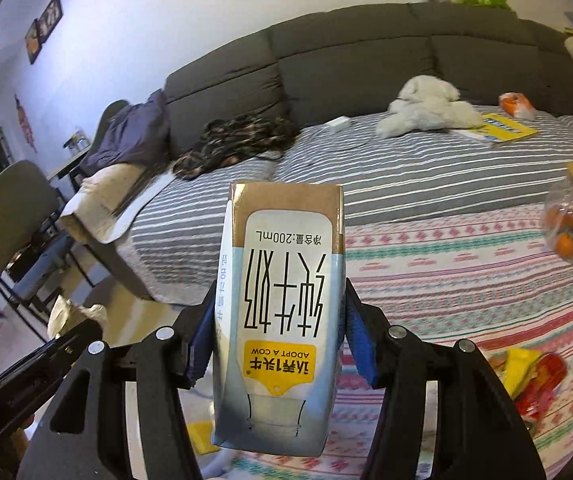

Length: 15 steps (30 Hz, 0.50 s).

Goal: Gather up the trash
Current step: 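Carry paper and carton to the white bin and release both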

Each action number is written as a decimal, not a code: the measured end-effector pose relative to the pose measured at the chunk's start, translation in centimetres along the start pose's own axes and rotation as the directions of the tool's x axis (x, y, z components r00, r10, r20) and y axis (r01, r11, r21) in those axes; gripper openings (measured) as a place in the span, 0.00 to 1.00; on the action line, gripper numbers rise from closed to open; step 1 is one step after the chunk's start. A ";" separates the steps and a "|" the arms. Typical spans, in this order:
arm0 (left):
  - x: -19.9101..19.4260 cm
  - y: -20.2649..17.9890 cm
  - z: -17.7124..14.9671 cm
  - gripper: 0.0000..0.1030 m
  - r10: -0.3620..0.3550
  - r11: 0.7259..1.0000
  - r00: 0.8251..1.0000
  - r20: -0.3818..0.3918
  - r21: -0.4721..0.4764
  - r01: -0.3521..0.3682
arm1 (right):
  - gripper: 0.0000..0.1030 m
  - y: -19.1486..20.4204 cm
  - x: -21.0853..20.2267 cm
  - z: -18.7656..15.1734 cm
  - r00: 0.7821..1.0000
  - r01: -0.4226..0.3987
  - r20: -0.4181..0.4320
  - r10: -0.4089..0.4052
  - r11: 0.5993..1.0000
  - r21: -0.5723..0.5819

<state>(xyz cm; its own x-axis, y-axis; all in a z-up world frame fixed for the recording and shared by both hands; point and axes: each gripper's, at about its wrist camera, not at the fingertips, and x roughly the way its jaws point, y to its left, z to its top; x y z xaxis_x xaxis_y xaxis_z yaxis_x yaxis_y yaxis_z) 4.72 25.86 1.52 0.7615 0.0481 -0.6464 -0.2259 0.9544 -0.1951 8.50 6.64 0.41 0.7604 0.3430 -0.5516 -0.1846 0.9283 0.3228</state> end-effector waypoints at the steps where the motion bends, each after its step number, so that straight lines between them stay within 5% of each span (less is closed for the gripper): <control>1: -0.1 0.5 0.0 0.39 0.002 1.000 1.000 -0.003 -0.007 -0.002 | 0.54 0.6 0.2 -0.2 1.000 -0.010 -0.004 0.010 1.000 -0.005; 8: 0.3 3.9 -0.2 0.43 0.032 0.999 0.999 -0.041 -0.034 -0.033 | 0.54 4.5 1.4 -1.8 0.997 -0.070 -0.030 0.068 0.997 -0.034; 15: 0.8 7.2 -0.4 0.69 0.044 0.994 0.995 -0.094 -0.098 -0.053 | 0.54 7.7 3.0 -3.1 0.992 -0.108 -0.071 0.103 0.992 -0.064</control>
<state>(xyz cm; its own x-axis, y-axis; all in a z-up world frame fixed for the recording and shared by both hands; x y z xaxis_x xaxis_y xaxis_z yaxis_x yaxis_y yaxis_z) 3.51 32.65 -0.67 0.6907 0.0620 -0.7204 -0.3240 0.9173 -0.2317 7.44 15.28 -1.14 0.6914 0.4461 -0.5683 -0.3050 0.8933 0.3301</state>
